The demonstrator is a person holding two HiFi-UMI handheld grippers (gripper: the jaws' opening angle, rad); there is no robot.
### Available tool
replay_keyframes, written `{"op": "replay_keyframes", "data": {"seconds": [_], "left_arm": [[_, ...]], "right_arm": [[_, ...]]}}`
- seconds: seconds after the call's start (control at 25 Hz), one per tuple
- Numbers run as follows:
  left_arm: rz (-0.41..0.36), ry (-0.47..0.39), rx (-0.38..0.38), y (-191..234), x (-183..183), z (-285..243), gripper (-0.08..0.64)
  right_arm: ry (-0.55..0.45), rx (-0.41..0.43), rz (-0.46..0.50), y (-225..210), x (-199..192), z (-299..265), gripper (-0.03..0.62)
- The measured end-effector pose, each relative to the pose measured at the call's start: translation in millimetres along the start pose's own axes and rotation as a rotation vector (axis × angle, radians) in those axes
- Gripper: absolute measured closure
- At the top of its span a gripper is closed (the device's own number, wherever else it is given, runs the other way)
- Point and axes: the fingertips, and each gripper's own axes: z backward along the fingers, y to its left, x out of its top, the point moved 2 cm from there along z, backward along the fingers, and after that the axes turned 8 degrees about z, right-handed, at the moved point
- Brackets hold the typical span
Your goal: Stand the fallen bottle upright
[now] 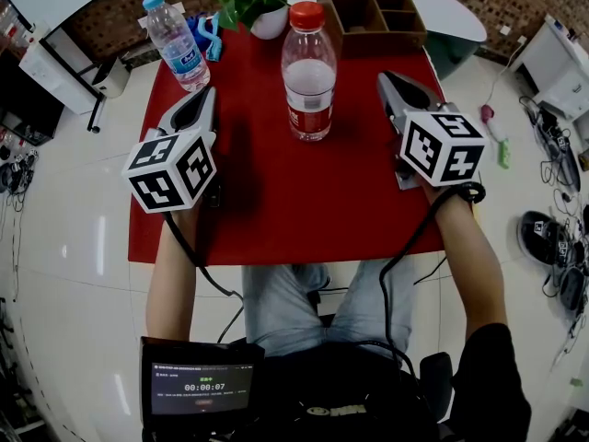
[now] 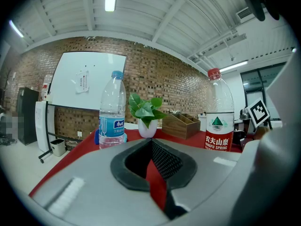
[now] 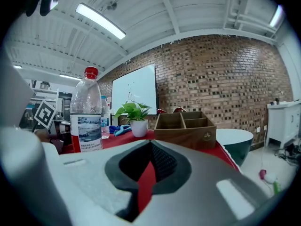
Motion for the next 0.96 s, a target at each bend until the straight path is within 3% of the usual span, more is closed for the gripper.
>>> {"op": "replay_keyframes", "data": {"seconds": [0.96], "left_arm": [[0.000,0.001,0.001,0.5,-0.3,-0.2,0.554]], "right_arm": [[-0.005,0.009,0.000,1.3,0.1,-0.6,0.588]]}}
